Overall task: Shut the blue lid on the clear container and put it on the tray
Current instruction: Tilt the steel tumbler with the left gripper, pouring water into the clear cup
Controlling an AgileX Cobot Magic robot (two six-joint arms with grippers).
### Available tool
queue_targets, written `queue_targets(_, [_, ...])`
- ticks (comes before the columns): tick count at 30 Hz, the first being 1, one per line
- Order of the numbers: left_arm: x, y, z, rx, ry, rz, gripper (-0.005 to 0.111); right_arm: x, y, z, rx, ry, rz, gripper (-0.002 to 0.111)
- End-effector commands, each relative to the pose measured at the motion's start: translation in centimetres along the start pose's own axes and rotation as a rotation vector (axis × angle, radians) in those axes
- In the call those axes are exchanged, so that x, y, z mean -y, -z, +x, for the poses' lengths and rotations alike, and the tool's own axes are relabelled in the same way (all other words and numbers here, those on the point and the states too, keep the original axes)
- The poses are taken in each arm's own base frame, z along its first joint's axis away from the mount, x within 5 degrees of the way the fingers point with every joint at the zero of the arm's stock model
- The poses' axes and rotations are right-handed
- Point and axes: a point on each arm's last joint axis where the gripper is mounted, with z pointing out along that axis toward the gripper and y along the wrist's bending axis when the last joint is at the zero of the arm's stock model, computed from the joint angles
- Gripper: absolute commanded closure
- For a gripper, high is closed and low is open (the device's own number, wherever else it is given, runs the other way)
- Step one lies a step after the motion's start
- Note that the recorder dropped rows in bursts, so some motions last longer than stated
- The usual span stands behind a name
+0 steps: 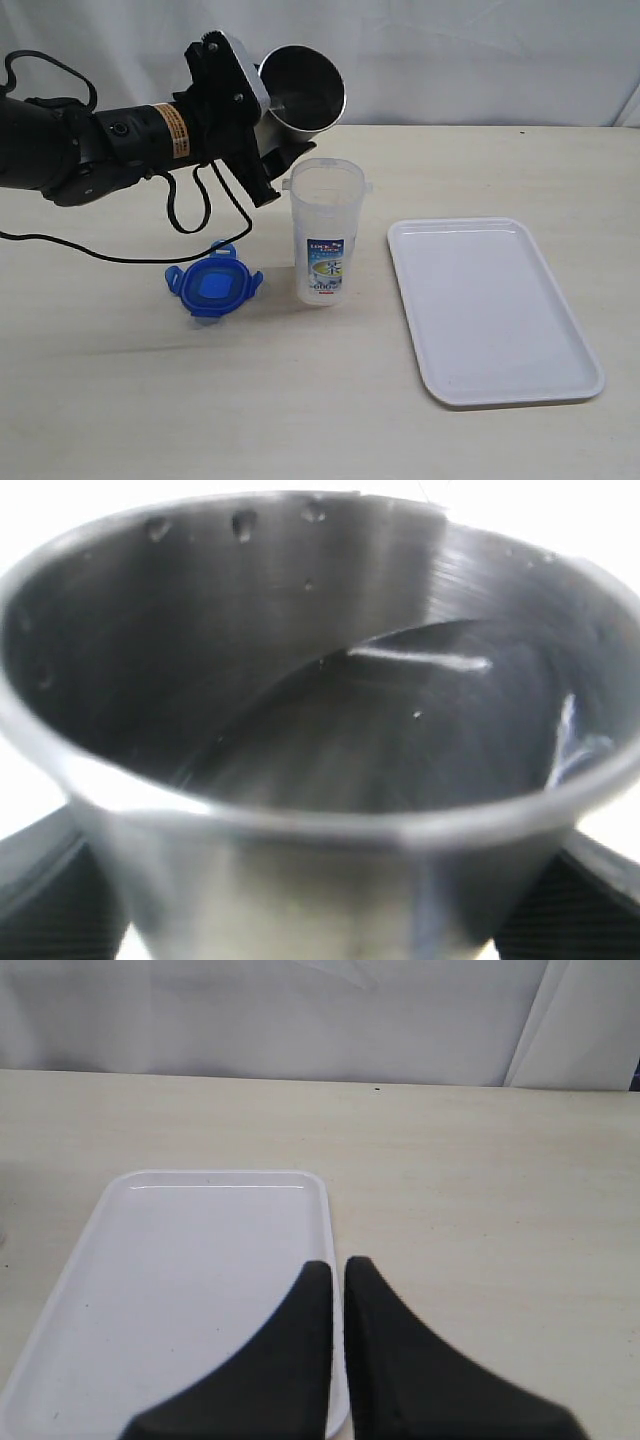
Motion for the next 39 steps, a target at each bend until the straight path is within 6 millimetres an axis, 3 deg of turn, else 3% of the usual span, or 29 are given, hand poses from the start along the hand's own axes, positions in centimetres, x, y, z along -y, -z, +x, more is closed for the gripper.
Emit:
queue_targets(1, [-0.93, 0.2, -1.66, 0.102, -0.053, -0.047, 0.107, 0.02, 0.0, 0.11, -0.001, -0.007, 0.006, 0.104])
queue_targets(39, [-1.43, 0.21, -1.9, 0.11, -0.283, -0.098, 0.107, 0.02, 0.0, 0.11, -0.001, -0.007, 0.006, 0.104])
